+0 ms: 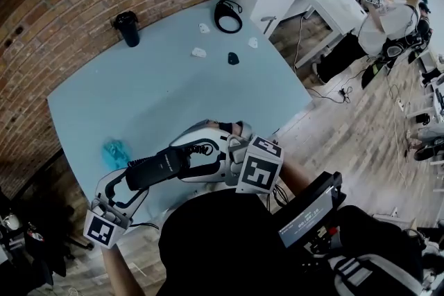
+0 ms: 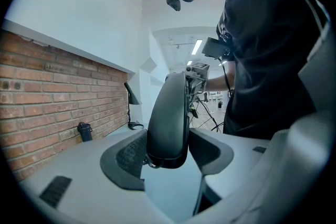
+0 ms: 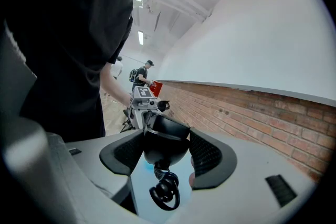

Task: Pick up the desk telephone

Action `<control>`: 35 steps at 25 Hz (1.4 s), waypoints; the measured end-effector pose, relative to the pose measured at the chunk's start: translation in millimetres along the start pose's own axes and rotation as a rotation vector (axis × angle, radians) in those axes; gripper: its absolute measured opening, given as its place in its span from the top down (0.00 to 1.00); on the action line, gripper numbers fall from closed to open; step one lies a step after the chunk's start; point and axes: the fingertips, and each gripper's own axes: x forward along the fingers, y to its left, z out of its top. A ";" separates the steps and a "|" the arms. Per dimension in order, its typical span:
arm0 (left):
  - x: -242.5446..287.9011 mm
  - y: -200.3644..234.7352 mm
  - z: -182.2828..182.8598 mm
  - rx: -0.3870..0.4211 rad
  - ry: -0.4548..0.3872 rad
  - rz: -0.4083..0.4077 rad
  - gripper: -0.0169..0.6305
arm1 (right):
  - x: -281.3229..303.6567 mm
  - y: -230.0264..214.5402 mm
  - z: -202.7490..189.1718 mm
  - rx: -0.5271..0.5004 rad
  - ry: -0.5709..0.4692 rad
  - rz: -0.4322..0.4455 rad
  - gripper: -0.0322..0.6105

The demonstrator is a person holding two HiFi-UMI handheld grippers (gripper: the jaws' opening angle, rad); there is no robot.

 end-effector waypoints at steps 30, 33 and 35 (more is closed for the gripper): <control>-11.3 -6.3 19.8 -0.032 -0.099 -0.002 0.57 | -7.3 -2.3 3.8 0.134 -0.093 -0.001 0.52; -8.3 -8.0 14.5 -0.037 -0.093 -0.009 0.57 | -7.6 -0.8 0.3 0.141 -0.093 0.001 0.52; -7.2 -8.3 13.0 -0.043 -0.091 -0.011 0.57 | -7.8 -0.1 -1.6 0.144 -0.089 0.001 0.52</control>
